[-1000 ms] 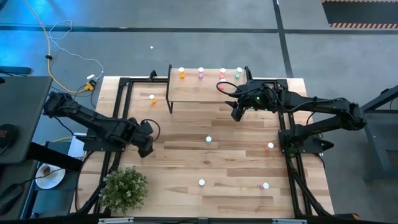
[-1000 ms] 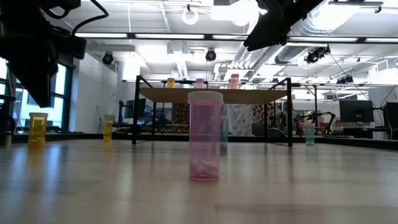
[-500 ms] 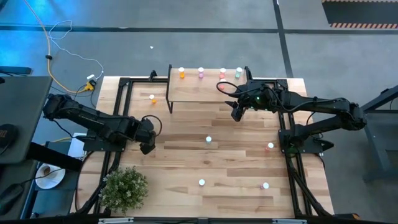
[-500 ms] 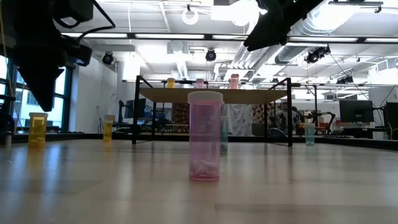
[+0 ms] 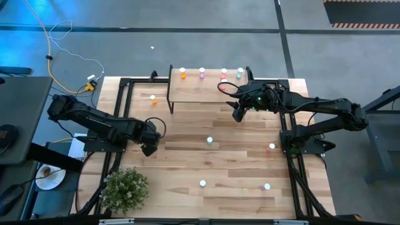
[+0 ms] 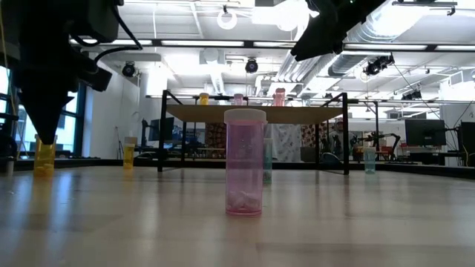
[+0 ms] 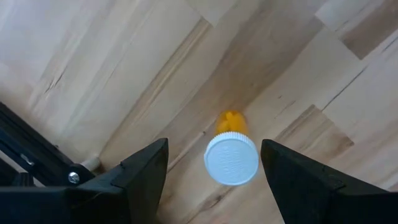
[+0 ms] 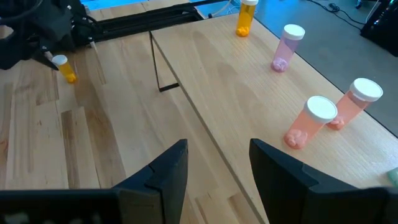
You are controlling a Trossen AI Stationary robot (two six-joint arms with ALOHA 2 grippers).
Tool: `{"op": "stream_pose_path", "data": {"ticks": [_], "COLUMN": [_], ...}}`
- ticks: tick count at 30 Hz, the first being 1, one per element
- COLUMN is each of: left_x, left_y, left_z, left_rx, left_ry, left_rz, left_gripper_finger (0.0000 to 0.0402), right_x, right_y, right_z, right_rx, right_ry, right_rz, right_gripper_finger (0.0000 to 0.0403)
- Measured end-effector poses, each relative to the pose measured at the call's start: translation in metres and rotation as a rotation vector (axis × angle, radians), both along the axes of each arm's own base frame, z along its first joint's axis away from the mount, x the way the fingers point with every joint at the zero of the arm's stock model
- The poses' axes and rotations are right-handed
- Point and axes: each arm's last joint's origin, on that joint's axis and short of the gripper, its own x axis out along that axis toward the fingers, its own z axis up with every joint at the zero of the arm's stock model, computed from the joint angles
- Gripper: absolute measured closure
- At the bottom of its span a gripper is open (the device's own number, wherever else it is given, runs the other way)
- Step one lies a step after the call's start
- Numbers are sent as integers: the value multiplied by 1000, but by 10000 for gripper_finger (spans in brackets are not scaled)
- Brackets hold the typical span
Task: Pick and place medicine bottles onto shelf by color
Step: Put the bottom orange pill bottle on the shelf aligned with the other orange pill bottle
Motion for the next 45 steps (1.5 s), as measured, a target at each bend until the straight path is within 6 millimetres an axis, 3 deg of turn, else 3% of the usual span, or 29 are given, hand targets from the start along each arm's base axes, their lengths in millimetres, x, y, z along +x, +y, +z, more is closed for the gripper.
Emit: {"op": "stream_pose_path", "data": {"ticks": [6, 26, 36, 45], "left_x": [3, 5, 6, 23], "left_y": [-1, -1, -2, -3], "left_z": [-4, -6, -5, 19], "left_rx": [-8, -33, -68, -78], "left_ry": [21, 15, 13, -72], "left_rz": [4, -24, -29, -123], "left_gripper_finger": [170, 281, 287, 287], "right_x": [0, 0, 0, 0], "right_y": [0, 0, 0, 0], "right_z": [0, 0, 0, 0], "right_rx": [0, 0, 0, 0], "right_ry": [0, 0, 0, 0], "right_rz": [0, 0, 0, 0], "right_gripper_finger": [239, 239, 239, 239]}}
